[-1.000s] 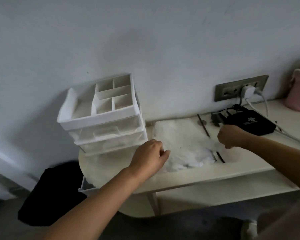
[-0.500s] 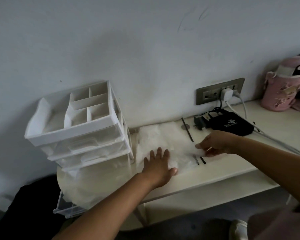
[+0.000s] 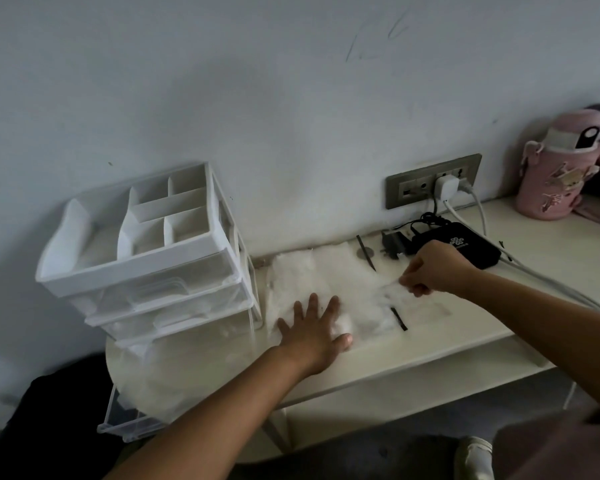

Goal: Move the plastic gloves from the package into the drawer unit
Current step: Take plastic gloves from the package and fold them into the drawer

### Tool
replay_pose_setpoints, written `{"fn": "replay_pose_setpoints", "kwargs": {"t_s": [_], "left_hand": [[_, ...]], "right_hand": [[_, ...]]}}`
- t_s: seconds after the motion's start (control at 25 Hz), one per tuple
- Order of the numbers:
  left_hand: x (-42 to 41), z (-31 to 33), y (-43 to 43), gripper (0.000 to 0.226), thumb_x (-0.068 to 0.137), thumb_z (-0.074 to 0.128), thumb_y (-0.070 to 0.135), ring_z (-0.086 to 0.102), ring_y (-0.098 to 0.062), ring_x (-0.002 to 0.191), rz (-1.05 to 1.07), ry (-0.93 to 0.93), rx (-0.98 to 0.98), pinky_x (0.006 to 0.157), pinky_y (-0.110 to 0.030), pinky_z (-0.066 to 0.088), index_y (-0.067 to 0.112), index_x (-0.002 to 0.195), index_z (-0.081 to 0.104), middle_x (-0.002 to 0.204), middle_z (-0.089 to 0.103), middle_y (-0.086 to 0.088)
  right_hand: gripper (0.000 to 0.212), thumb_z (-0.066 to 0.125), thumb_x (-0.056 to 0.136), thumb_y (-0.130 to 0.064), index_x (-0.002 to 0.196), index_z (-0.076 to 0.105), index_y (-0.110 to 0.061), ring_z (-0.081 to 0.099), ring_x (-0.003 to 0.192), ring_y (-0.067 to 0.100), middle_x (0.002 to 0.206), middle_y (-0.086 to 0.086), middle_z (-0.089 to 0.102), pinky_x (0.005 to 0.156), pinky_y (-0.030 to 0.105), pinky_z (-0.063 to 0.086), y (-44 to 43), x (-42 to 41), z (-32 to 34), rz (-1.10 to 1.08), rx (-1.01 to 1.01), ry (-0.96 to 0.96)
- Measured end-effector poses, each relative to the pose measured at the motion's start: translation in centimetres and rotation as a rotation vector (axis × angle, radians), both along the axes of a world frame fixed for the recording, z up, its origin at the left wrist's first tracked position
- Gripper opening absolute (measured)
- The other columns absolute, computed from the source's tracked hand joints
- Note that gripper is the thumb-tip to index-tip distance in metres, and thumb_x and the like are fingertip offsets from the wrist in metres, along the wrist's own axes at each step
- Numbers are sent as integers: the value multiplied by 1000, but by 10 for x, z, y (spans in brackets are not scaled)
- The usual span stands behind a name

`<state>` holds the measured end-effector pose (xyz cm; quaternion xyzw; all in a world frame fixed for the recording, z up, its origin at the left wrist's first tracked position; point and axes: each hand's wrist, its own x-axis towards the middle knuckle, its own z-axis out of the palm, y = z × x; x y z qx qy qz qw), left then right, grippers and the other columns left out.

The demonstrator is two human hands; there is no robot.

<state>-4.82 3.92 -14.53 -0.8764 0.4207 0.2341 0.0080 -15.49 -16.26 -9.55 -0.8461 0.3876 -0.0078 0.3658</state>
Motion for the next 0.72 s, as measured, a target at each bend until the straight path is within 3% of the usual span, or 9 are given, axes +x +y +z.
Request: {"fn": "replay_pose_setpoints", "kwargs": {"t_s": [0.16, 0.4, 0.48, 0.56, 0.64, 0.72], "left_hand": [[0, 2, -1, 70, 97, 29, 55, -14, -34, 146, -5, 0, 23, 112, -60, 0, 33, 151, -9, 159, -19, -5], [0, 0, -2, 70, 97, 30, 56, -12, -36, 145, -9, -4, 13, 112, -61, 1, 32, 151, -8, 159, -18, -5], [2, 0, -3, 71, 97, 30, 56, -12, -36, 145, -3, -8, 3, 112, -62, 1, 32, 151, -7, 159, -17, -5], [2, 0, -3, 71, 96, 32, 56, -11, -36, 145, 5, -7, -9, 112, -62, 2, 32, 152, -6, 160, -15, -5], [5, -3, -4, 71, 96, 33, 56, -7, -37, 146, 11, -5, 8, 112, -61, 4, 31, 152, -2, 160, -11, -6], [5, 2, -8, 65, 96, 38, 53, 15, -38, 143, 12, -23, -73, 113, -55, 18, 24, 150, 19, 157, 16, -12]], "right_hand": [[25, 73, 80, -28, 61, 66, -13, 55, 50, 7, 58, -2, 64, 48, 19, 39, -3, -5, 21, 17, -272, 34], [26, 73, 79, -32, 61, 62, -17, 55, 58, 11, 61, -1, 61, 51, 20, 38, -12, -10, 34, 47, -326, 3], [22, 70, 82, -31, 72, 67, -12, 58, 64, 12, 69, 2, 65, 59, 20, 44, -16, -8, 34, 13, -143, -172], [18, 64, 87, -24, 80, 64, -7, 65, 77, 17, 83, 8, 68, 82, 29, 54, -17, -6, 36, -29, 315, -435], [15, 55, 92, -17, 82, 58, -6, 68, 86, 22, 95, 16, 68, 93, 37, 53, -14, -2, 39, -16, 700, -629], [19, 47, 96, -16, 81, 54, -7, 68, 95, 27, 107, 20, 68, 92, 38, 53, -9, 2, 41, 9, 861, -734]]}}
